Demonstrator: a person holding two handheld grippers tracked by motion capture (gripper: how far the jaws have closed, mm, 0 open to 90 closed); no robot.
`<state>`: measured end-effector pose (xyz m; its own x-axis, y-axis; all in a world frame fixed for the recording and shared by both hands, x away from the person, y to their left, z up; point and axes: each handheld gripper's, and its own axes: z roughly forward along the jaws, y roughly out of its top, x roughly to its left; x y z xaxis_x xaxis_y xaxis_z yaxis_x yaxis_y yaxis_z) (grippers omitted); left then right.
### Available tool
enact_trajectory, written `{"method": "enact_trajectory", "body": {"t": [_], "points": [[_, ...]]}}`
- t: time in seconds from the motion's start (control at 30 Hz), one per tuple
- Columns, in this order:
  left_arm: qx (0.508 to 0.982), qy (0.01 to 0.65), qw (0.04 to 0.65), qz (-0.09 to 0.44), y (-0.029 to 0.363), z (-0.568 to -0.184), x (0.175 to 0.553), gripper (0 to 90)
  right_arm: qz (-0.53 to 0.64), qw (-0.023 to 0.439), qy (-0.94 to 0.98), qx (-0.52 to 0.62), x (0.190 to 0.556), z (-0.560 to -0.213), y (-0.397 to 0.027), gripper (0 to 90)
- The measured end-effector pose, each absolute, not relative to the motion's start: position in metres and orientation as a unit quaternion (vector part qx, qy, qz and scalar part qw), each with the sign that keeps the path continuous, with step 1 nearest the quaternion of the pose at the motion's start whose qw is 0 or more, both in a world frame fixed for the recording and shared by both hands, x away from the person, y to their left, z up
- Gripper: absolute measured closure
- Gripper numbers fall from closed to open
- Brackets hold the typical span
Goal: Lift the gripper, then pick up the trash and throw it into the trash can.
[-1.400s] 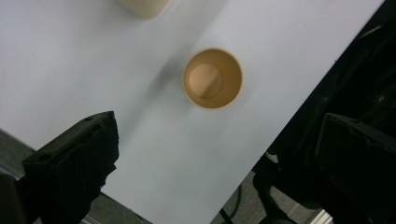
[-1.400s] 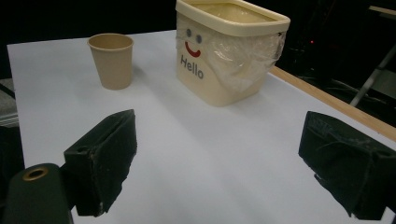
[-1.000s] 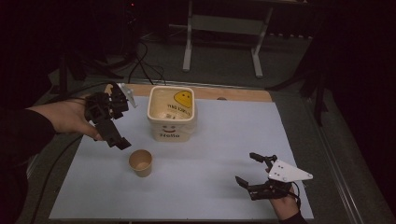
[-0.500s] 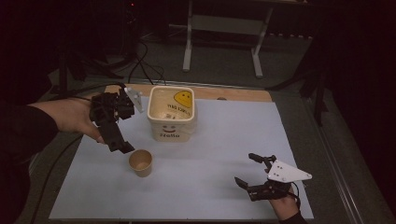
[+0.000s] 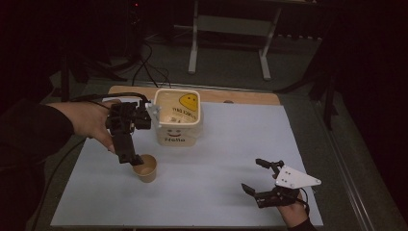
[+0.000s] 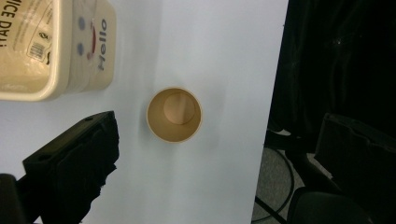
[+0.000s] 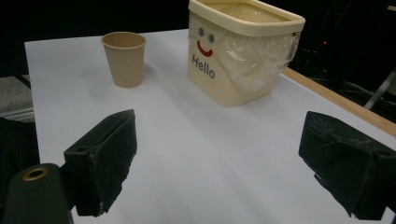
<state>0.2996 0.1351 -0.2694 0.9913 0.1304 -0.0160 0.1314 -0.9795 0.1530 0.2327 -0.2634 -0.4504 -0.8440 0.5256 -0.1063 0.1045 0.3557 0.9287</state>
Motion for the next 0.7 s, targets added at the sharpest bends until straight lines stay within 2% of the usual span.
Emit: {"method": "enact_trajectory", "body": {"t": [0.7], "points": [[0.997,0.057,0.054,-0.008,0.129,-0.31,0.309,0.6,0.531,0.197,0.801,0.195,0.232,-0.451,-0.263,11.3]]}}
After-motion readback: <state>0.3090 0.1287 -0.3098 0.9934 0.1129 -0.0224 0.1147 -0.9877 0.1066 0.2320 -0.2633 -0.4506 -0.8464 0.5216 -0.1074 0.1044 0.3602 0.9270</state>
